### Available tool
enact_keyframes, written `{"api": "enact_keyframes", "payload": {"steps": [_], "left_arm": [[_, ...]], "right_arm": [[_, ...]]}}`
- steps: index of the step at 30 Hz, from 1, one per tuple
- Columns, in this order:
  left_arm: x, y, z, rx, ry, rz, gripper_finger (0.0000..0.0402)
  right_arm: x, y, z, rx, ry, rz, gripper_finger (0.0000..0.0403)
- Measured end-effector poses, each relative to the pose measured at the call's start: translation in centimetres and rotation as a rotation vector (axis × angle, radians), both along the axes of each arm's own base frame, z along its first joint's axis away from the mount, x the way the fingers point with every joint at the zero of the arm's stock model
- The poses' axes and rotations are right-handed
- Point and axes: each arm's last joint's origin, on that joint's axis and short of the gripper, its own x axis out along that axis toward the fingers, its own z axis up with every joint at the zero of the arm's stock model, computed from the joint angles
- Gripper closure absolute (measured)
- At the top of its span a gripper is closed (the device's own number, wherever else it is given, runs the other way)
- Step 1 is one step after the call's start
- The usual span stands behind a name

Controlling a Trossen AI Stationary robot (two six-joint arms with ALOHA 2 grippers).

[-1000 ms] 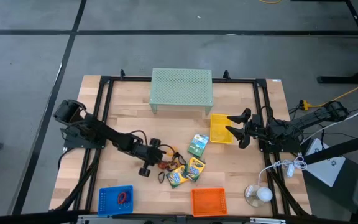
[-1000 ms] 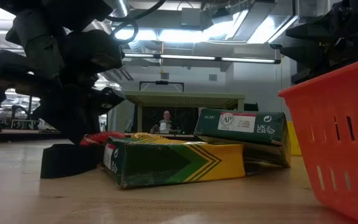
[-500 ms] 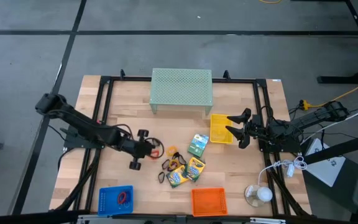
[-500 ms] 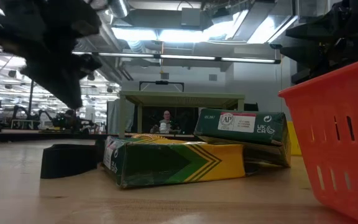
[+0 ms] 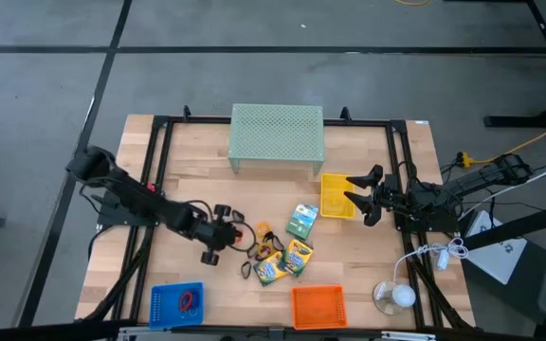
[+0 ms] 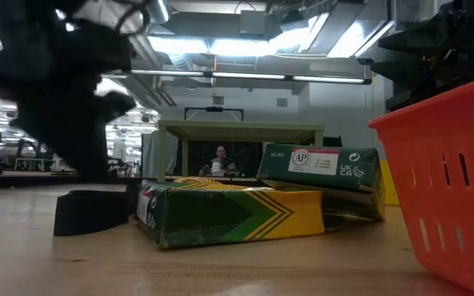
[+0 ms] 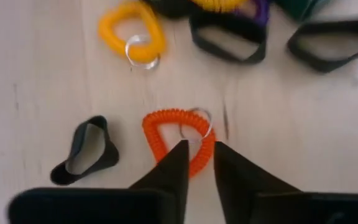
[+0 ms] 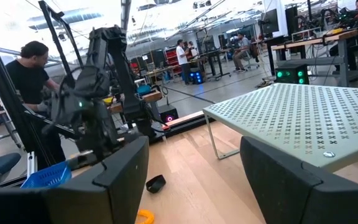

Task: Pick & Place Office Desk Supplies
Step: Put the orange spring keychain into the blue bin

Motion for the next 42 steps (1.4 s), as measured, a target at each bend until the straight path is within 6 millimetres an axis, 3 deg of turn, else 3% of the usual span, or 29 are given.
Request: {"api": "enact_keyframes", "payload": {"steps": [7,15,24,31,33,37,42], "left_arm": [[0.2,-0.2,-0.9,0.002,0.036,-0.032,0.025],[0.9,-0.3,-1.5,0.01,0.024,-0.111,0.0235],[1.9,0.6,-3.1,-0.016,0.08,-0.093,0.0274],[1.5,0.2,-2.4,-0.07,0.072,-0.079,0.0379],[1.3,0.1,-2.1,-0.074,0.068,-0.075,0.0389],[0.4,-0.3,-1.1,-0.09,0.059,-0.089,0.0389],[-0.8,-0.8,1.8,-0.142,-0.038,-0.116,0.0395]], "right_arm": [[0.0,0.0,0.0,0.014,-0.003,0.002,0.0147],[0.0,0.0,0.0,0.01,-0.001,0.001,0.0147],[0.0,0.0,-0.1,0.009,0.004,0.001,0.0147],[0.0,0.0,-0.1,0.01,0.008,0.001,0.0147],[0.1,0.0,-0.1,0.009,0.009,0.001,0.0147],[0.0,0.0,-0.1,0.009,0.009,-0.001,0.0147],[0.0,0.0,-0.1,0.01,0.01,-0.006,0.0147]]}}
